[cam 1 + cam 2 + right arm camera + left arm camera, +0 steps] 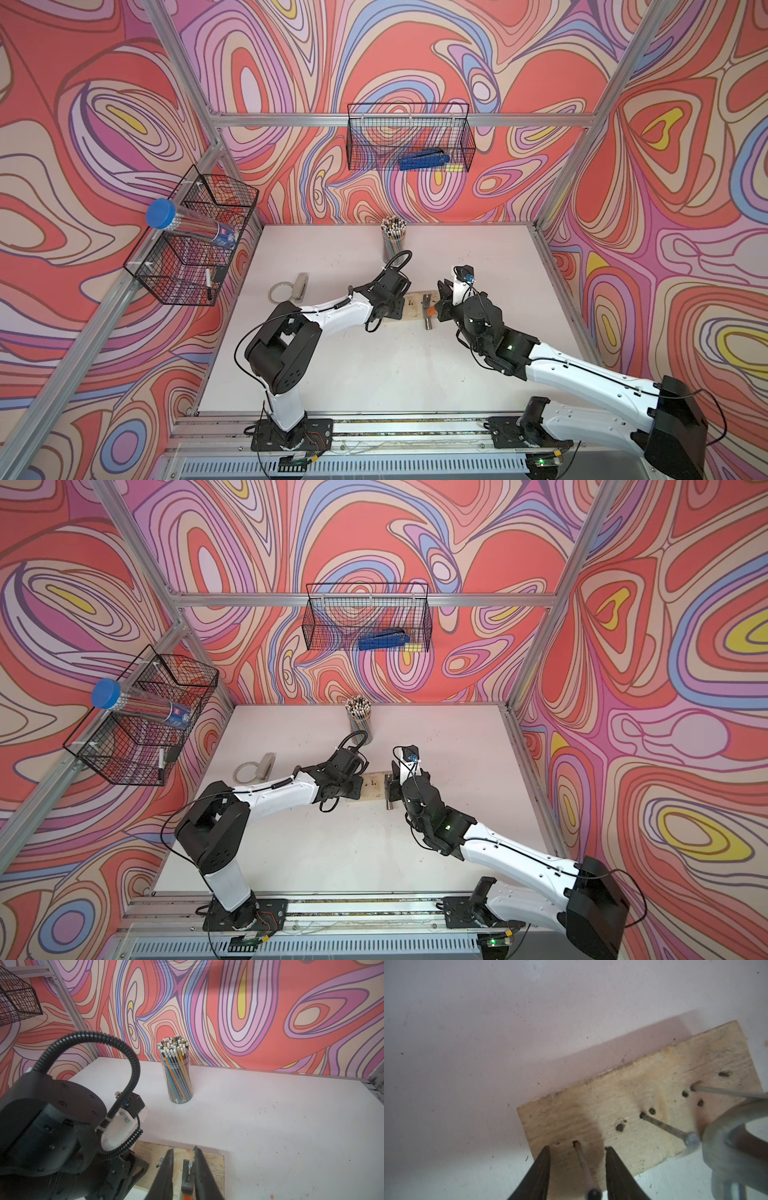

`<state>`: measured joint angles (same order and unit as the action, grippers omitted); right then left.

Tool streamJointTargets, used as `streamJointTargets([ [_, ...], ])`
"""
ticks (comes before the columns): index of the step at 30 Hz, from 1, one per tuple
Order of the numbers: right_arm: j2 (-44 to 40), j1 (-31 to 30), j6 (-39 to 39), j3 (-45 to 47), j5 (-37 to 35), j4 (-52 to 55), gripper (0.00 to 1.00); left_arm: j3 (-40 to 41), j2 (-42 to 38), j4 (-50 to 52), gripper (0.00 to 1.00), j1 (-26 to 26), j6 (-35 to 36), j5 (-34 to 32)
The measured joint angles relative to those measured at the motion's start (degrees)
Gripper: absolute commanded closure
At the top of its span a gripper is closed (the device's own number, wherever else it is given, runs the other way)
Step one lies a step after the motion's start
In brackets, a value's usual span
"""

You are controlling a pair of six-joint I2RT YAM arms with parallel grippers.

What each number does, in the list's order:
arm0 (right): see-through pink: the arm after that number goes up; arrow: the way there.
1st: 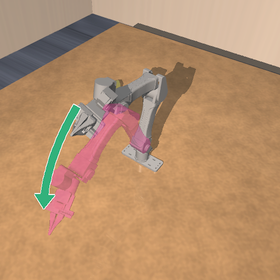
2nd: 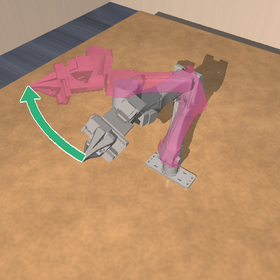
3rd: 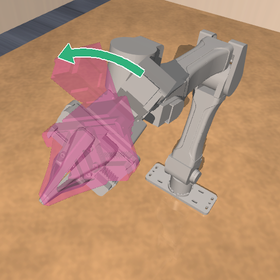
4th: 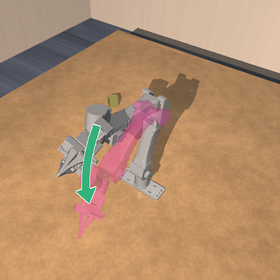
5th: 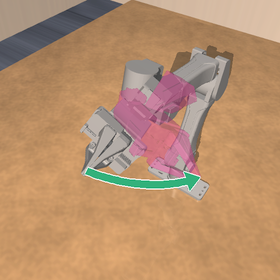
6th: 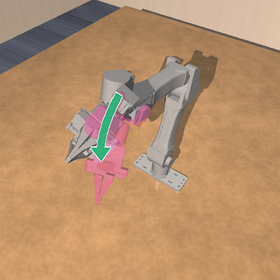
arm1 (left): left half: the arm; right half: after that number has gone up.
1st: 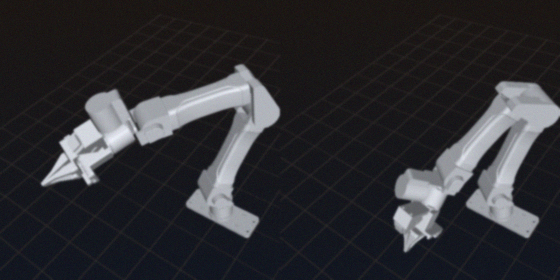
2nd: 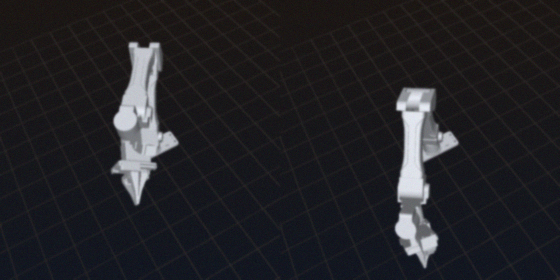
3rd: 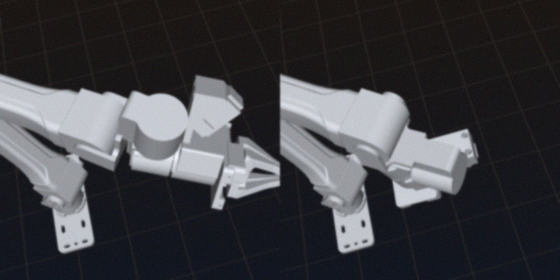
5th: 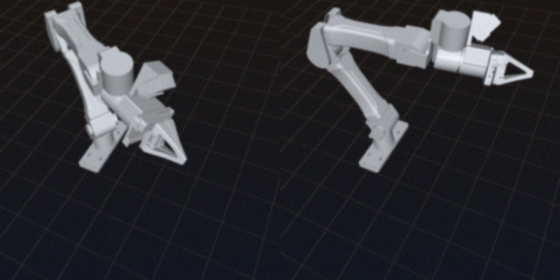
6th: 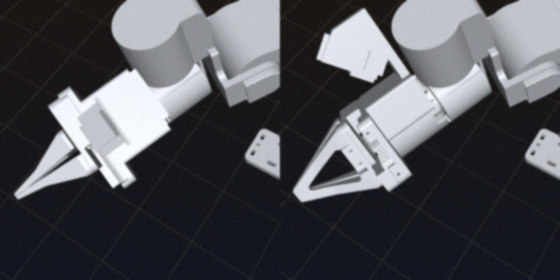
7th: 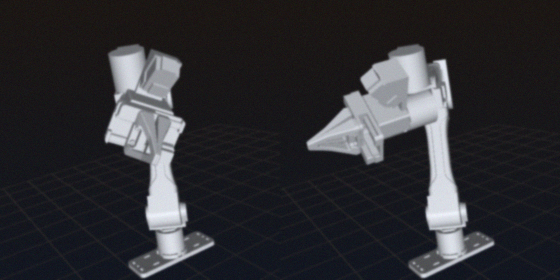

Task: Use a claw hammer to pull out a nail
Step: Remove the nail from the mounting plate.

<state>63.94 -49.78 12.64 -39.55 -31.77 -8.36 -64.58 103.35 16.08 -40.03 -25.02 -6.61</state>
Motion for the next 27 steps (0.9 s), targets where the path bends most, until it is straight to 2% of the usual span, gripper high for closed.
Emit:
streamJointTargets([
  [16, 0.7, -4.9, -0.7, 1.9, -7.9, -3.8, 1.0, -1.7, 1.4, 1.5, 0.57, -0.4, -1.0, -1.8],
  [27, 1.0, -5.4, -0.6, 1.5, -8.8, -3.4, 1.0, -3.6, 2.8, 3.2, 0.57, -0.5, -2.2, -2.9],
])
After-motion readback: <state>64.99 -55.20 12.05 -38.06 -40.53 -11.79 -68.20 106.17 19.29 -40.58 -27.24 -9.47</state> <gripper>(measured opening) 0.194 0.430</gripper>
